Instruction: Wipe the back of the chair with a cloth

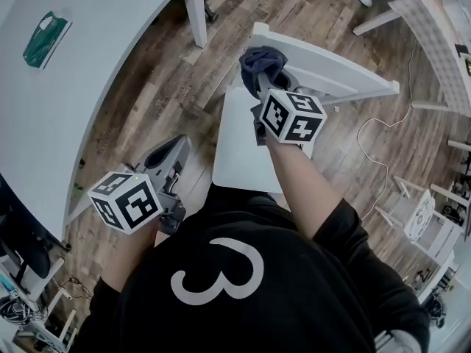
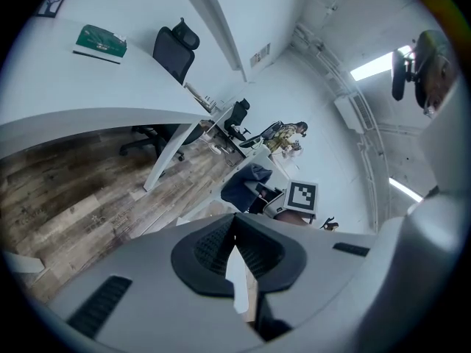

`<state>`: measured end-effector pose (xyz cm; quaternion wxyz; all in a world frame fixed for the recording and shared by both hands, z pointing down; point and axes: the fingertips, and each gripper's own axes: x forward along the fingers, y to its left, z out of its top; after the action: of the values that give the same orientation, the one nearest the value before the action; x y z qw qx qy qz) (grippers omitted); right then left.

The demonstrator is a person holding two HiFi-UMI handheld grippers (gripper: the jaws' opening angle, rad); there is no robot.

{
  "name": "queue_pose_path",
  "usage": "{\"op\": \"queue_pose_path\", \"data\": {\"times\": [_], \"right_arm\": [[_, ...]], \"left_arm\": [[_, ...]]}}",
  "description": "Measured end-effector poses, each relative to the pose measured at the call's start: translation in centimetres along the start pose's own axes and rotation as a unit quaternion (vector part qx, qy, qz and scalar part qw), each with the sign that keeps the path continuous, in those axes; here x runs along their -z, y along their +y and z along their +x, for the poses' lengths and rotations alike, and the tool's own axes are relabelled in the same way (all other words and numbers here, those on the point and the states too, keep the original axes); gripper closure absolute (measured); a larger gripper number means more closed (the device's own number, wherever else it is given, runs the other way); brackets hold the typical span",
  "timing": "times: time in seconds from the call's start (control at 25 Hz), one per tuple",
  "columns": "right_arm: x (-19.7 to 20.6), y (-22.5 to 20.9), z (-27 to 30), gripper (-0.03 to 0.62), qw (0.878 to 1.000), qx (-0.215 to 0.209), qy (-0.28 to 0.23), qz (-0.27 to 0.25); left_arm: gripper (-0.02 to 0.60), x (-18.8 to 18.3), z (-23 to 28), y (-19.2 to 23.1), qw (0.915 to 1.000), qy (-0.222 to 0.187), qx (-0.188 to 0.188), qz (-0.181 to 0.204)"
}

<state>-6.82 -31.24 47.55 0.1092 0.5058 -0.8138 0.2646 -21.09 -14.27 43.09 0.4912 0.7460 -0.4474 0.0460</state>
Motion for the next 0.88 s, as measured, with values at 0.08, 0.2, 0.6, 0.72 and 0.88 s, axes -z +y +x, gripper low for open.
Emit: {"op": "queue_pose_path", "data": {"times": [0.08,0.2,0.6,0.72,0.88], "right_arm": [[-0.1,0.0,0.1,0.543,1.000,0.002,-0.002,-0.004],[0.0,0.0,0.1,0.543,1.000,0.005,0.000,-0.012],[-0.1,-2.7,-1.3,0.543,1.000,0.004,0.003,-0.013],[-0.2,-4.1,-2.2,0.543,1.000,0.007,0.000,-0.010],[-0.3,-6.4,-3.7,0.543,1.000,0.016,-0.003,-0.007]], "left_arm": [[0.568,-0.1,0.3,-0.4,1.0000,0.003,0.002,0.003],[0.568,0.0,0.7,-1.1,1.0000,0.004,0.003,0.007],[0.568,2.4,2.7,-3.3,0.9996,0.026,0.004,0.013],[0.568,2.8,3.6,-4.3,0.9995,0.028,0.009,0.014],[0.568,3.7,4.8,-5.7,0.9989,0.038,0.014,0.022]]}}
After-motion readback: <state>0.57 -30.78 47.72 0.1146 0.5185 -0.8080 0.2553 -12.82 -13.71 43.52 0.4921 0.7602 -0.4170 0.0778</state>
